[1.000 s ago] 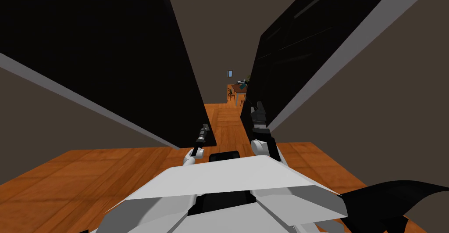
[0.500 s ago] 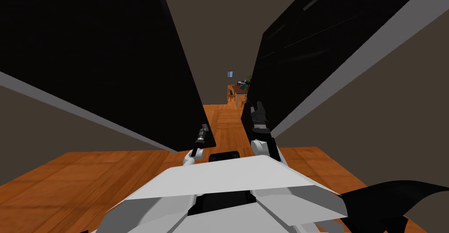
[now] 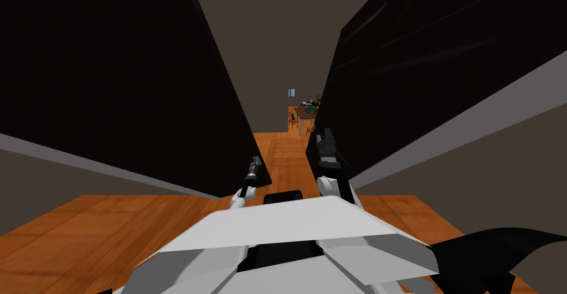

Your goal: Push the door open

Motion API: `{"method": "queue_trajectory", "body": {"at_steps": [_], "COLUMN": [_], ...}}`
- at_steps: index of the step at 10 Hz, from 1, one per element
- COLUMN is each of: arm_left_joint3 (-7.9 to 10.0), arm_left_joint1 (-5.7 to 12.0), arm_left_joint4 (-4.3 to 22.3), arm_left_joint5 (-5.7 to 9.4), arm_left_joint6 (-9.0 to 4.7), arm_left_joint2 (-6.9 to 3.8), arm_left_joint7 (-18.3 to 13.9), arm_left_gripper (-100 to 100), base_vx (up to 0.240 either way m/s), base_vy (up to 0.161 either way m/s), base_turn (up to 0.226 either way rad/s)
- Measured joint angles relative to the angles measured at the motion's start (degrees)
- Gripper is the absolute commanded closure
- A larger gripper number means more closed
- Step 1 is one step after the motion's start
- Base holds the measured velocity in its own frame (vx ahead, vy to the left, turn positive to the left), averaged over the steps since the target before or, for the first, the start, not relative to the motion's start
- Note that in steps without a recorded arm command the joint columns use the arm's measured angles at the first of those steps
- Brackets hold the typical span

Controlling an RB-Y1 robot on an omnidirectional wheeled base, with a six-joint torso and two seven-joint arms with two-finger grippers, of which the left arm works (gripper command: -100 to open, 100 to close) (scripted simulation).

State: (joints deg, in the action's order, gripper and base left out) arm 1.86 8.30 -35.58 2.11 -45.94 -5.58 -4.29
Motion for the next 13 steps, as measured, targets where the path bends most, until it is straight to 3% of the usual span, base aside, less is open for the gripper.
{"method": "queue_trajectory", "body": {"at_steps": [2,3,5,7,10,11,13], "arm_left_joint3": [1.46,1.92,3.18,4.15,6.33,6.99,8.13], "arm_left_joint1": [0.02,-1.78,0.15,-1.01,-0.89,-1.81,-0.72], "arm_left_joint4": [0.3,-2.9,0.9,-1.5,-0.5,-2.3,-0.5], "arm_left_joint5": [0.73,0.93,1.6,2.07,3.23,3.53,4.11], "arm_left_joint6": [-0.13,1.32,-0.38,1.24,0.74,1.58,0.66], "arm_left_joint2": [0.03,0.08,-0.12,0.13,-0.54,-0.25,-0.65], "arm_left_joint7": [0.8,1.0,1.4,2.1,2.6,3.0,3.5], "arm_left_gripper": [100,100,100,100,100,100,100], "base_vx": [0.181,0.116,0.143,0.172,0.2,0.141,0.151], "base_vy": [-0.098,-0.039,-0.046,-0.071,-0.083,-0.044,-0.069], "base_turn": [0.063,0.046,0.041,0.08,0.072,0.045,0.04]}}
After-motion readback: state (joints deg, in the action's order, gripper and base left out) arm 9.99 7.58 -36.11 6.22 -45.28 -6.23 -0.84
